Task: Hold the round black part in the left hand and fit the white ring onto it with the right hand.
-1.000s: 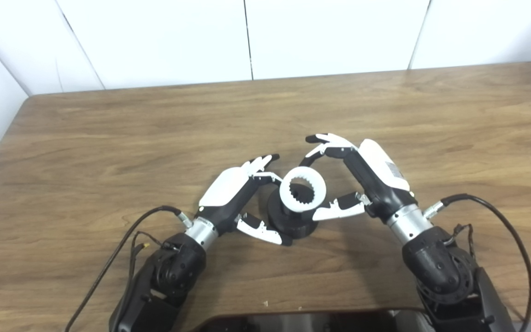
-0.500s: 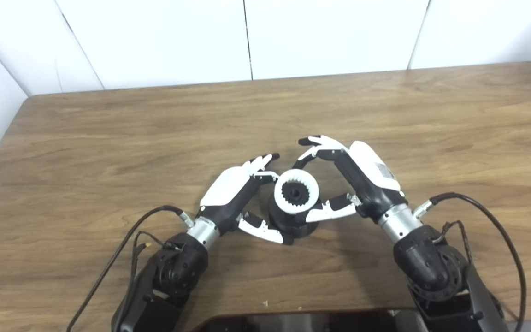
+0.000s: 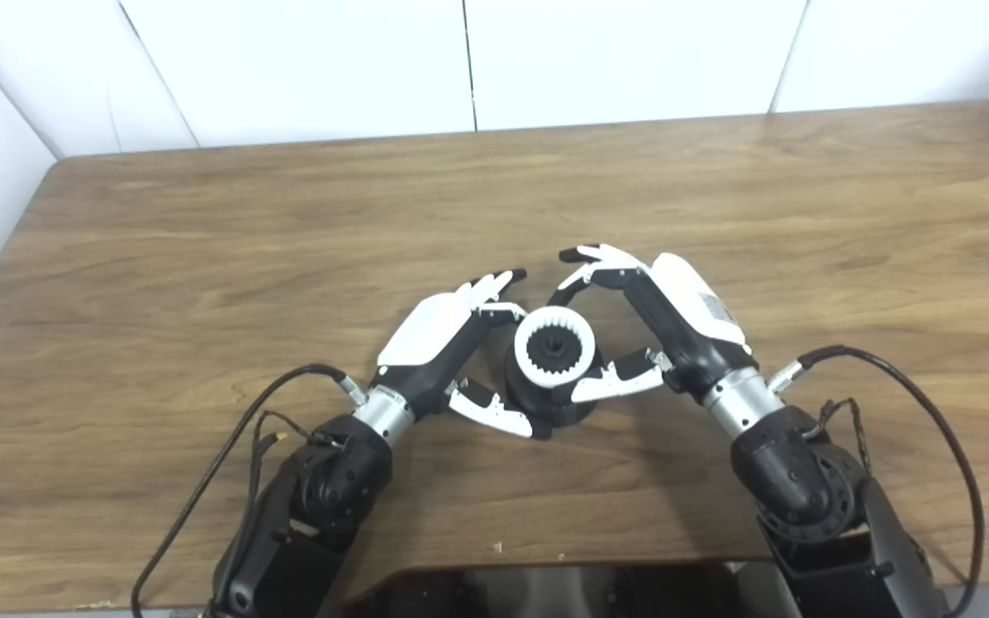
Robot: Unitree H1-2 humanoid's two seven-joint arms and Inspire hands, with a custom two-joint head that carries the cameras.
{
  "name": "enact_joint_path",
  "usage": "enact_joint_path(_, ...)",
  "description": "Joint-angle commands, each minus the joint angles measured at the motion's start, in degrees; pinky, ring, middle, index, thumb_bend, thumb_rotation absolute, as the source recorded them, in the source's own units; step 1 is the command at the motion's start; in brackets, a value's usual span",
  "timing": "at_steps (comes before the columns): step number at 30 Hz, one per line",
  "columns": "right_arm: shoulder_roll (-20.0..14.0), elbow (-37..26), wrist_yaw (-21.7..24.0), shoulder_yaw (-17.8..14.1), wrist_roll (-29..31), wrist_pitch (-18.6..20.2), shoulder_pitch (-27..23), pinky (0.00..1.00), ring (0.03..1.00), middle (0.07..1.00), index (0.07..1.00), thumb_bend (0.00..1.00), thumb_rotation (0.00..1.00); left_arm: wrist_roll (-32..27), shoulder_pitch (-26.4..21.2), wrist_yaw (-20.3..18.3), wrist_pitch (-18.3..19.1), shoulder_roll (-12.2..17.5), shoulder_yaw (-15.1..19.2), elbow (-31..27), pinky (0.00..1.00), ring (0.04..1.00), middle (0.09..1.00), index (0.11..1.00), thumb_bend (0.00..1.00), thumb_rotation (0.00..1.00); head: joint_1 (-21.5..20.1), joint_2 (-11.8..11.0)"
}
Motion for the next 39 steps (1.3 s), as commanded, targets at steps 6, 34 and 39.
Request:
enact_joint_path(6,-0.46,0.35,-0.52,0.10,-0.10,-2.11,-1.23,0.90,0.909,0.858,0.491,0.52,0.16,0.63,-1.00,-0.95,0.20,0.52,-0.16,-2.23,1.00,1.000,1.000,0.604,0.95,0.35,0.24,0.43)
enact_joint_path(34,-4.22,-3.46,9.70,1.09,-3.00,4.40,-3.42,0.92,0.983,0.983,0.926,0.98,0.42,0.58,-1.50,-1.50,0.62,0.76,0.32,-2.20,1.00,1.000,1.000,0.602,0.94,0.36,-0.26,0.62)
enact_joint_path(39,-5.08,-3.61,11.66,0.90,-3.53,4.81,-4.18,0.94,0.999,0.999,0.990,1.00,0.45,0.56,-1.53,-1.45,0.63,0.78,0.39,-2.10,1.00,1.000,1.000,0.602,0.95,0.35,-0.36,0.54)
